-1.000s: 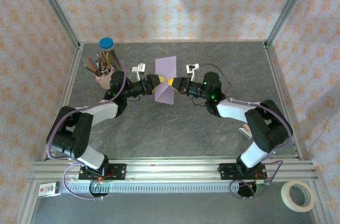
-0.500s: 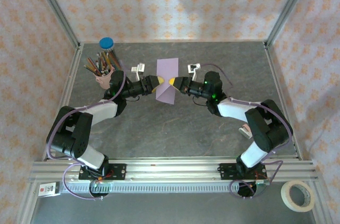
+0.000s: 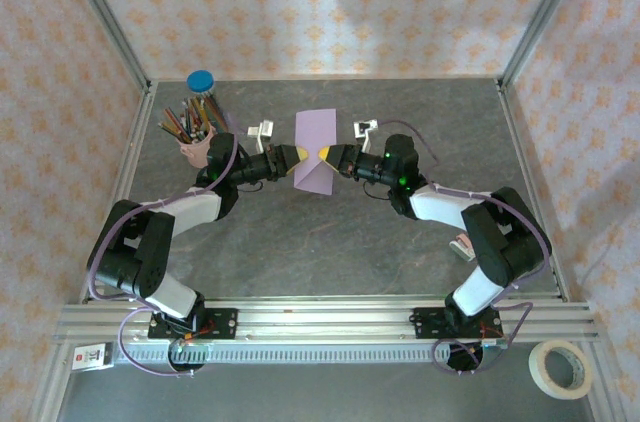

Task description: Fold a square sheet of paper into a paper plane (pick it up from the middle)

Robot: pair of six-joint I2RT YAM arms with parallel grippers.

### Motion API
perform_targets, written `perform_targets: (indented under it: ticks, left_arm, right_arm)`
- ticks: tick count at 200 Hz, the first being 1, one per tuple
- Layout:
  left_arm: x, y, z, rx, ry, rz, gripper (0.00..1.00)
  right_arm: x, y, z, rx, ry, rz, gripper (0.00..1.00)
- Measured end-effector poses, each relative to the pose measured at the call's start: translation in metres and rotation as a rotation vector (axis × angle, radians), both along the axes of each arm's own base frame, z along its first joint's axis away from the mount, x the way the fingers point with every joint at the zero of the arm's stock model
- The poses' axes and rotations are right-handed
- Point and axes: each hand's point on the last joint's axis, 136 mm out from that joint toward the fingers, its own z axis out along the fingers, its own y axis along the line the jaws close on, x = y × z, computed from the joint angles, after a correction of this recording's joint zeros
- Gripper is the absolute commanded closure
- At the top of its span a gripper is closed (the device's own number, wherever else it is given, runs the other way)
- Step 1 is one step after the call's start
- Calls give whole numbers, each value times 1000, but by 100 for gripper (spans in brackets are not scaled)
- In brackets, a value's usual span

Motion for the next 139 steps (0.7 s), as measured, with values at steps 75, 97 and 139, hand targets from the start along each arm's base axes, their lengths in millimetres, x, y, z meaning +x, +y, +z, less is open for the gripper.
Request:
perform_targets:
  ticks: [75,97,139]
  left_arm:
    - [5,6,-12,67,3,36,88]
    - [11,13,-12,116,-6,72,89]
    - [34,34,-14,317,-34,195,89]
  right_arm:
    - [14,-24,-19,-55,51,-123,44]
    - [19,-36,-18,-80,46,-194,37]
    - [30,-60,-15,-162,18,-352,25]
